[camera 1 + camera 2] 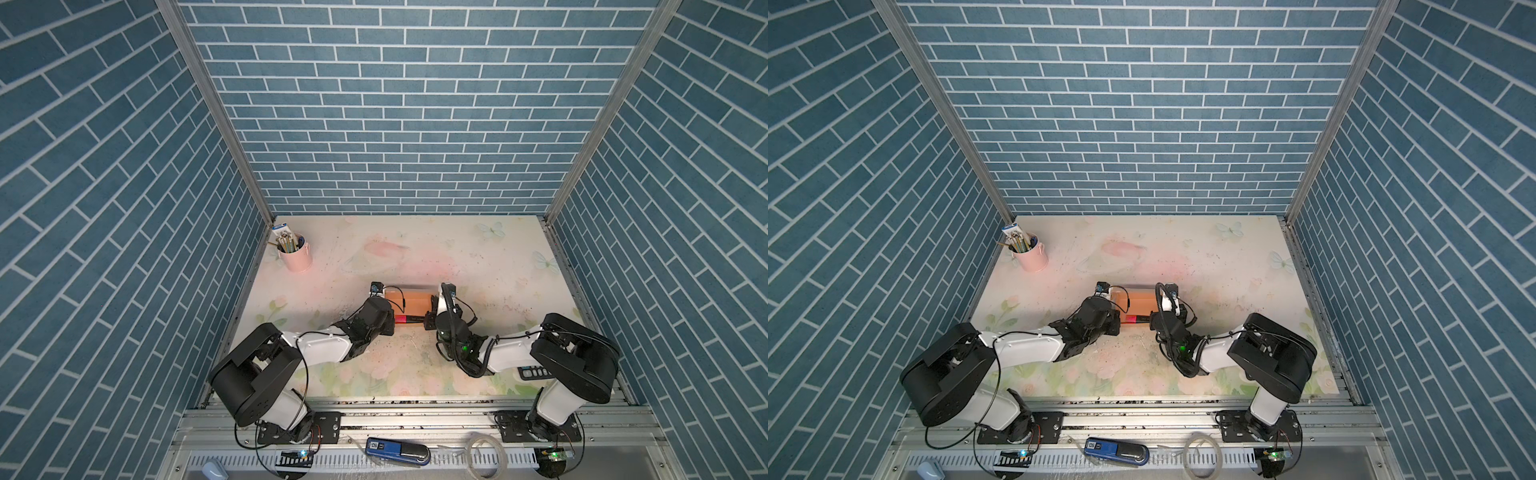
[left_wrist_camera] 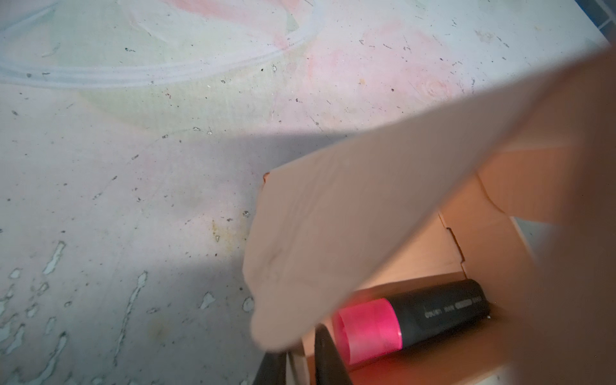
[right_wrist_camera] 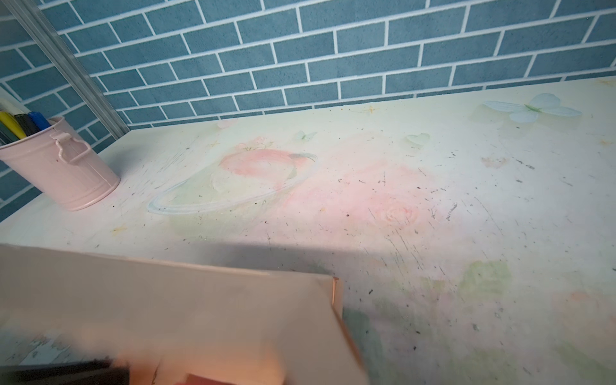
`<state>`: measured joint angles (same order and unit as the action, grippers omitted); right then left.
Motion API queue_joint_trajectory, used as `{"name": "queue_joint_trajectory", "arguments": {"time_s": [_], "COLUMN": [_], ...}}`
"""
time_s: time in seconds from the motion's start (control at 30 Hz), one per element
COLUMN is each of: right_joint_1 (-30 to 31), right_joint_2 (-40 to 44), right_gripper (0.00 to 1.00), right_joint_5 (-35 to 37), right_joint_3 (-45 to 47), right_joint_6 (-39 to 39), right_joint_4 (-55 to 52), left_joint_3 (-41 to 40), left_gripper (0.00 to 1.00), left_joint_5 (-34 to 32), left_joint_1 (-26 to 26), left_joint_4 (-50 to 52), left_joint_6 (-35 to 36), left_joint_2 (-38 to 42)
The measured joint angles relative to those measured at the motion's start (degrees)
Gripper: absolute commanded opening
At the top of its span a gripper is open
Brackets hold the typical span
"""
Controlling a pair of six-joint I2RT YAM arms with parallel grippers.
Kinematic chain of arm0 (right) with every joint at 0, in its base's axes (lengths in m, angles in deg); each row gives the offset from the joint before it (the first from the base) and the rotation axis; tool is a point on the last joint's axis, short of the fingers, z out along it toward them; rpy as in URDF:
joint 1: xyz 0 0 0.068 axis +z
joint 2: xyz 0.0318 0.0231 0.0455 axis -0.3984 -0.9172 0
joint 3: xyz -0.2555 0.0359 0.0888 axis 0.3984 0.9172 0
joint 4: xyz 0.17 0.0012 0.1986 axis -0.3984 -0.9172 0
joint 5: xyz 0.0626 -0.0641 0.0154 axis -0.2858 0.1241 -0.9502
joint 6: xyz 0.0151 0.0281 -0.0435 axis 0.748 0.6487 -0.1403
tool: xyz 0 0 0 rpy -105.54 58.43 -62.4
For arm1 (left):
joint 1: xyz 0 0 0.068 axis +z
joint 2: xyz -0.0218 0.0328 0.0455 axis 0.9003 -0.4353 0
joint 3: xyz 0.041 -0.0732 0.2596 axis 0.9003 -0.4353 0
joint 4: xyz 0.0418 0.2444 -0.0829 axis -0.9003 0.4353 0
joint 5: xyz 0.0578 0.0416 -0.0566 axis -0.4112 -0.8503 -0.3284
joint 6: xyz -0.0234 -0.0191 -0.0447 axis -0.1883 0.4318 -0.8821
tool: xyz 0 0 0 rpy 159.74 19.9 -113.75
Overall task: Assemble paper box
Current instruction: Fold the lid at the center of the table.
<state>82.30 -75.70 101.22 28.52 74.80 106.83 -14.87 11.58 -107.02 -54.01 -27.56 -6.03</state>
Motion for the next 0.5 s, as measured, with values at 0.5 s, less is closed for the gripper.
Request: {"name": "queue_joint_trajectory", "arguments": {"time_s": [0.5], "right_joint_1": [1.1], "right_joint_2": [0.0], "right_gripper": [0.0], "right_joint_5": [-0.5], "right_joint_3": [1.4], "right_joint_6": [0.0], "right_joint_4": [1.8], "left_joint_3": [-3.8], "left_gripper": [0.19], "left_joint_5": [-1.0], "left_joint_1": [-0.1], "left_joint_4": [6.3], "left_joint_6": [0.0], "left_joint_2": [15.4]}}
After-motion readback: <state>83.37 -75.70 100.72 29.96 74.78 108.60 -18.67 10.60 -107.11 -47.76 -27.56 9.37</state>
